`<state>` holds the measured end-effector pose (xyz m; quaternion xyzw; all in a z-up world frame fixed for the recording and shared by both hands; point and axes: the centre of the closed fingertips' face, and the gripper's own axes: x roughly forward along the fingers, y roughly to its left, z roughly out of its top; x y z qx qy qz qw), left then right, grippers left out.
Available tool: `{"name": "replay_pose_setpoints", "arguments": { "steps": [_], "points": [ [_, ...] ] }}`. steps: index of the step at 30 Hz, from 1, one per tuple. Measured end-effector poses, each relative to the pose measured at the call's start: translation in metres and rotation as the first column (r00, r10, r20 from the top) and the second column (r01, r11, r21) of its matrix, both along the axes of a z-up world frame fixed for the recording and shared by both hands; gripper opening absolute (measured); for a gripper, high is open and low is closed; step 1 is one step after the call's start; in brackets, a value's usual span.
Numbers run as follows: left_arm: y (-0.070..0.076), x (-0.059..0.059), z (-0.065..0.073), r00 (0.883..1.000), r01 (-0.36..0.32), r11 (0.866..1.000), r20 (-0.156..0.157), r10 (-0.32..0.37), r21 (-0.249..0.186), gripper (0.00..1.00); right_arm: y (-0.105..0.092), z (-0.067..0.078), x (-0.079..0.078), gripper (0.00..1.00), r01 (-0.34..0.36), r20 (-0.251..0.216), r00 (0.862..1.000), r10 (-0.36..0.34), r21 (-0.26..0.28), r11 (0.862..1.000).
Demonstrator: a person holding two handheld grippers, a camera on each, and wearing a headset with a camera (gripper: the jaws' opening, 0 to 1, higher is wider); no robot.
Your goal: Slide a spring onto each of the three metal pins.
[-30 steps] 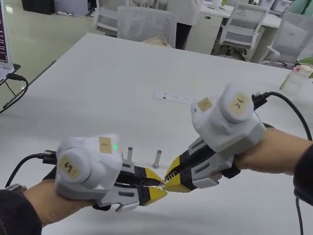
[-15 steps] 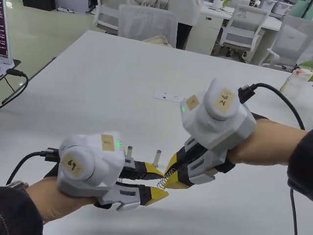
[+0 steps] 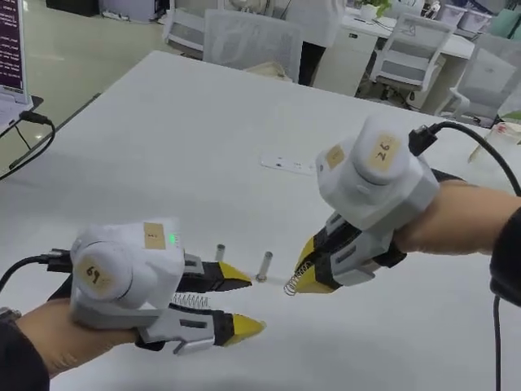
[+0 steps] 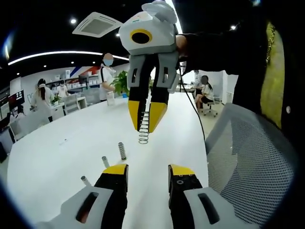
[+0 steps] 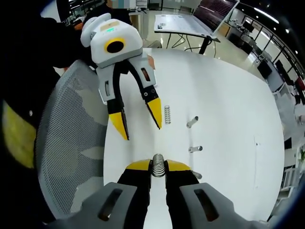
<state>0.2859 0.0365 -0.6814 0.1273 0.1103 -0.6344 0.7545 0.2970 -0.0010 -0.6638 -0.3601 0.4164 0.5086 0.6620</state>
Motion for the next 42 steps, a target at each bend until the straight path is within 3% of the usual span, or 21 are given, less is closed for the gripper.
{"name": "replay_pose_setpoints", "arguments": {
  "steps": [7, 13, 23, 34, 42],
  "points": [
    [0.020, 0.007, -0.010, 0.998, -0.061, 0.998, -0.009, 0.061, 0.010, 0.39, -0.005, 0.000, 0.011, 0.08, 0.013, 0.011, 1.000, -0.013, -0.011, 1.000],
    [0.039, 0.016, -0.017, 0.994, -0.111, 0.993, 0.018, 0.110, 0.040, 0.51, -0.008, -0.003, 0.019, 0.08, 0.015, 0.014, 1.000, -0.014, -0.026, 1.000],
    [0.070, 0.024, -0.026, 0.984, -0.178, 0.982, 0.016, 0.177, 0.062, 0.59, -0.012, -0.006, 0.038, 0.08, 0.034, 0.025, 0.999, -0.033, -0.032, 0.999],
    [0.081, 0.032, -0.032, 0.974, -0.228, 0.970, 0.035, 0.226, 0.084, 0.64, -0.010, -0.005, 0.060, 0.08, 0.047, 0.037, 0.998, -0.046, -0.035, 0.998],
    [0.083, 0.034, -0.031, 0.971, -0.240, 0.967, 0.041, 0.237, 0.083, 0.65, -0.005, -0.017, 0.075, 0.08, 0.046, 0.016, 0.999, -0.046, -0.054, 0.997]
  ]
}}
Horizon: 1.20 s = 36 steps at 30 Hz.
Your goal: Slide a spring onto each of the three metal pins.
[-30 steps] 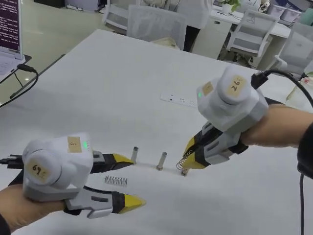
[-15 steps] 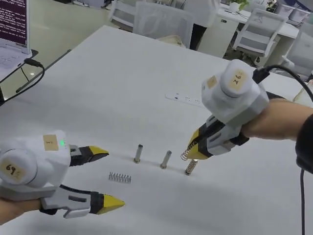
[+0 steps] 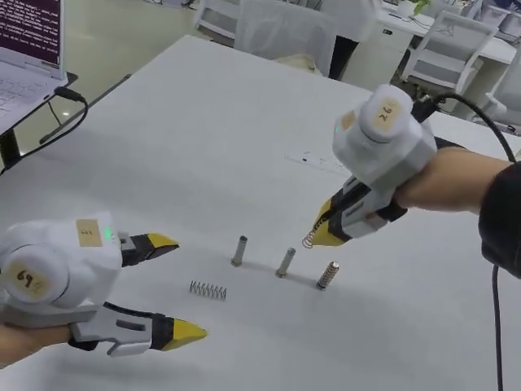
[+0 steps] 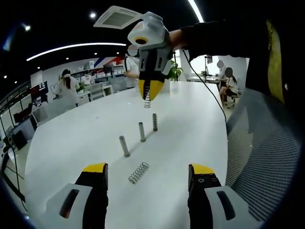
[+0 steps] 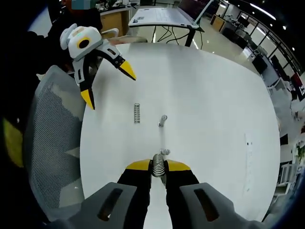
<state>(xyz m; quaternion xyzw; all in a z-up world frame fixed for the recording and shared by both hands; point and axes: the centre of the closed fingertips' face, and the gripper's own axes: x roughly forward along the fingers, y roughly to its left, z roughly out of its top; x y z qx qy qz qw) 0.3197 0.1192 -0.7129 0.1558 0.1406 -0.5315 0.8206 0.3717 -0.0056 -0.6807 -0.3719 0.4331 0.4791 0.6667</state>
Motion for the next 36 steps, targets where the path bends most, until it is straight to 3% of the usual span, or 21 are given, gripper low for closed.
{"name": "replay_pose_setpoints", "arguments": {
  "steps": [12, 23, 36],
  "points": [
    [0.004, 0.001, -0.002, 1.000, -0.019, 1.000, -0.008, 0.019, -0.006, 0.64, 0.001, -0.024, 0.020, 0.08, -0.001, -0.042, 0.999, 0.000, -0.020, 1.000],
    [0.006, 0.004, -0.004, 0.999, -0.029, 0.999, -0.015, 0.029, -0.014, 0.63, 0.000, -0.036, 0.022, 0.08, -0.008, -0.061, 0.998, 0.005, -0.040, 0.999],
    [0.006, 0.004, -0.008, 0.999, -0.024, 1.000, -0.026, 0.024, -0.014, 0.61, 0.001, -0.040, 0.020, 0.08, -0.017, -0.071, 0.997, 0.013, -0.048, 0.999]
  ]
}}
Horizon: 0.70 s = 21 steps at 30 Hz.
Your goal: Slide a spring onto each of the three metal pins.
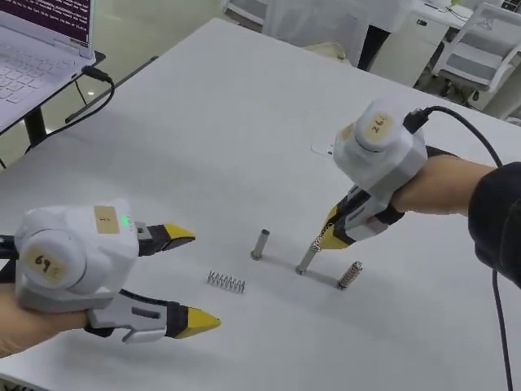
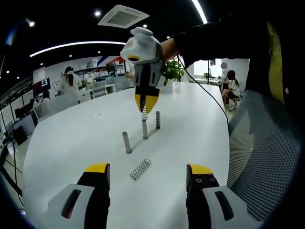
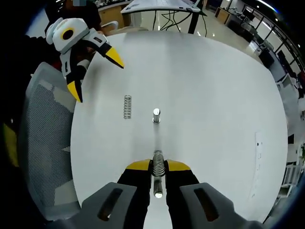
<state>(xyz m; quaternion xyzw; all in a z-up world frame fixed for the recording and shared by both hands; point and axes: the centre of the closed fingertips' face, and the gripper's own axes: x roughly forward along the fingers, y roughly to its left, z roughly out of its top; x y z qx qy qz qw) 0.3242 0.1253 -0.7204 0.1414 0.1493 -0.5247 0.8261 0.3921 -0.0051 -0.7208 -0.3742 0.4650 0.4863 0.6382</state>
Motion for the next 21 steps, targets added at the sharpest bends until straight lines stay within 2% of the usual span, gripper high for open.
{"name": "replay_pose_setpoints", "arguments": {
  "steps": [21],
  "points": [
    [0.002, -0.002, -0.003, 1.000, -0.002, 1.000, -0.012, 0.002, -0.006, 0.59, 0.001, -0.024, 0.002, 0.08, -0.006, -0.017, 1.000, 0.006, -0.019, 1.000]
  ]
}}
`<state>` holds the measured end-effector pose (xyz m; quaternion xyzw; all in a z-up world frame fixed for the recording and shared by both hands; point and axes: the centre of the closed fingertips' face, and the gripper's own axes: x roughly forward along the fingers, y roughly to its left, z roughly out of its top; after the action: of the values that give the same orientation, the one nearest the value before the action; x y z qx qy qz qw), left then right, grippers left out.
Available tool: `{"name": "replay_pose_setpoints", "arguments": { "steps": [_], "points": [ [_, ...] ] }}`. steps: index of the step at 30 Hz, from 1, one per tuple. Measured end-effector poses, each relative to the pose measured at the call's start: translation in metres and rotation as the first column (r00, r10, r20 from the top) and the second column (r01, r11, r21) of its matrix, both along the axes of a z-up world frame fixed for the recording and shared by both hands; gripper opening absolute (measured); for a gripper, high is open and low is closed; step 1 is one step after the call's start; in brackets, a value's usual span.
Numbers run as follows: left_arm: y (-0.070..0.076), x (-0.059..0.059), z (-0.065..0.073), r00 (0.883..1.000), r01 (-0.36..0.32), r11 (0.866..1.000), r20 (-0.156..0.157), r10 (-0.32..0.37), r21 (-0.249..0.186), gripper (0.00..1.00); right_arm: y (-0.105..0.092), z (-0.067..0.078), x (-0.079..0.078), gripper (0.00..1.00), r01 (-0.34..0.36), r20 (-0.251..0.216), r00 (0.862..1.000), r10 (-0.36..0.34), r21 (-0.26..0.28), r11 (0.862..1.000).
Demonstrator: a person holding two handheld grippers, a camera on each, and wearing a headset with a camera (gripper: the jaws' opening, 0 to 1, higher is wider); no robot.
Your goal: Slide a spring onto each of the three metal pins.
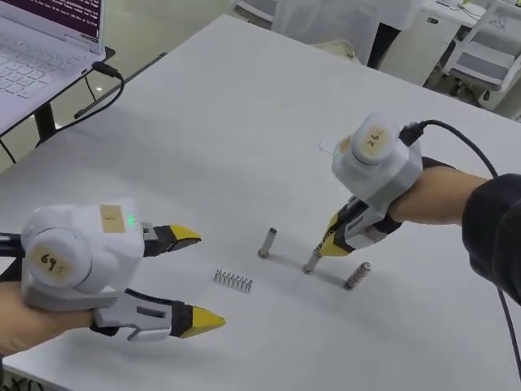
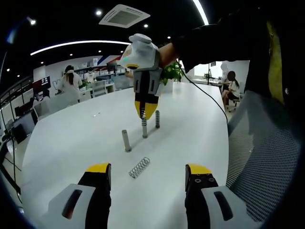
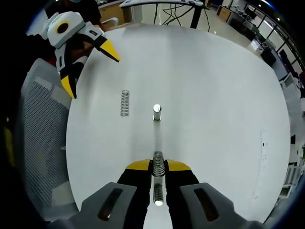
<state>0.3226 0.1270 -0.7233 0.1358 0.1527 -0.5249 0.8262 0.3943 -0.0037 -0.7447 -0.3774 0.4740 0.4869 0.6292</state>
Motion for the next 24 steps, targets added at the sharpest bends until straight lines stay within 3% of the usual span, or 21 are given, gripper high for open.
{"name": "replay_pose_setpoints", "arguments": {
  "steps": [24],
  "points": [
    [-0.002, 0.002, -0.002, 1.000, 0.008, 1.000, -0.004, -0.008, 0.002, 0.56, 0.002, -0.032, -0.004, 0.08, -0.002, -0.018, 1.000, 0.002, -0.025, 1.000]
  ]
}}
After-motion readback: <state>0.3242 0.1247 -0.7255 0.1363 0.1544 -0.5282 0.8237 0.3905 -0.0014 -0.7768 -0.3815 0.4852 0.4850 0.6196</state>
